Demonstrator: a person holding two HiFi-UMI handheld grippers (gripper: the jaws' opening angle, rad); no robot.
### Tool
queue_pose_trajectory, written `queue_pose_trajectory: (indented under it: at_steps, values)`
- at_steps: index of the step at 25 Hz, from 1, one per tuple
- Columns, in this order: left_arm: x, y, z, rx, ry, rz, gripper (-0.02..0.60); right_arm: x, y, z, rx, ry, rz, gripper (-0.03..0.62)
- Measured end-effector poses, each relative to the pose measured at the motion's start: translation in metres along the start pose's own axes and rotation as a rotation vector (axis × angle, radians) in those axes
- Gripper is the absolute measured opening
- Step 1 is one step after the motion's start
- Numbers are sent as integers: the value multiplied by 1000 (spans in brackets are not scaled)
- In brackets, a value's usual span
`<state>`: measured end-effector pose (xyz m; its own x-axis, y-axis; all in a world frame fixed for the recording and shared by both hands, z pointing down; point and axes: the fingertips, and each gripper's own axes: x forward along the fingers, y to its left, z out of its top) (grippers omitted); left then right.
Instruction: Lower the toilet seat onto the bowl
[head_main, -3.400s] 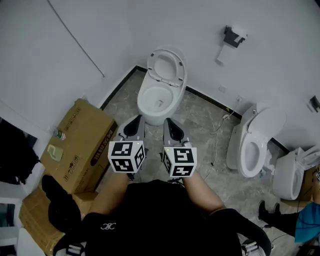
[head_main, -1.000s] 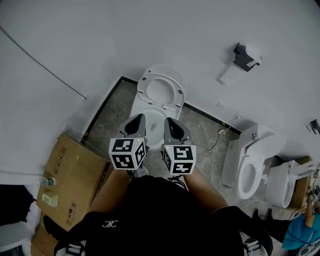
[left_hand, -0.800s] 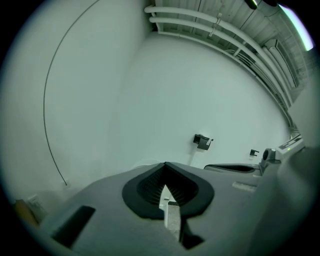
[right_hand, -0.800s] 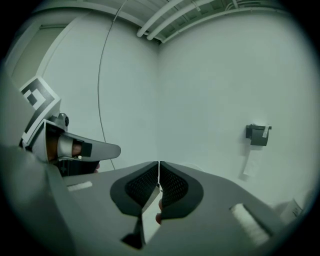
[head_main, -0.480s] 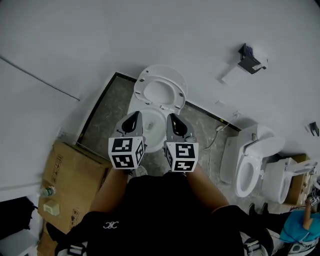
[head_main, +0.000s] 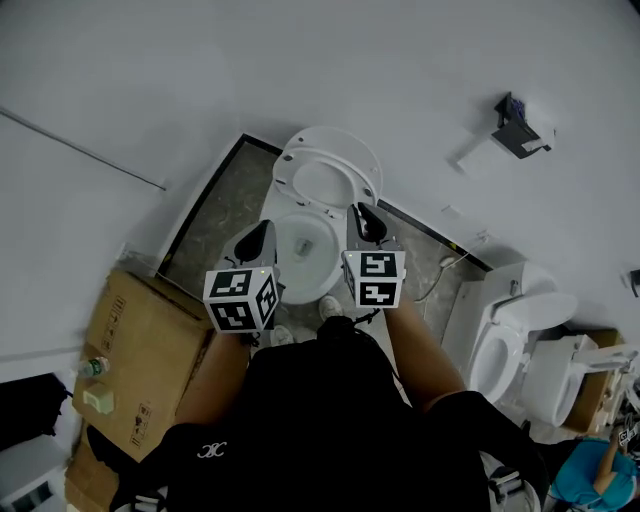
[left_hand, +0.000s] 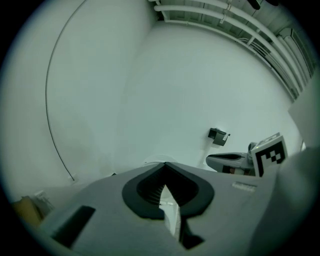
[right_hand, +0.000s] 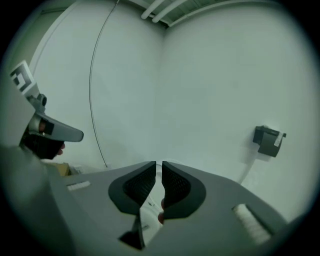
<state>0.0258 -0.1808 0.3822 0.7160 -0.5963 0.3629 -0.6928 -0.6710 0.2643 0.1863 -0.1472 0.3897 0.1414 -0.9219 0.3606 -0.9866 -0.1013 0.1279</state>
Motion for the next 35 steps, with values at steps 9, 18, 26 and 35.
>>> queue_pose_trajectory:
  at_steps: [9, 18, 26, 35]
  values:
    - [27, -1, 12, -46, -14, 90, 9, 75, -32, -1, -253, 55, 144, 68]
    - [32, 13, 15, -59, -19, 204, 9, 147, -31, -28, -480, 144, 291, 117]
    - [33, 23, 10, -86, -11, 307, 9, 204, -44, -70, -560, 269, 322, 130]
    - [32, 30, -1, -108, 12, 396, 9, 236, -55, -97, -633, 329, 319, 130]
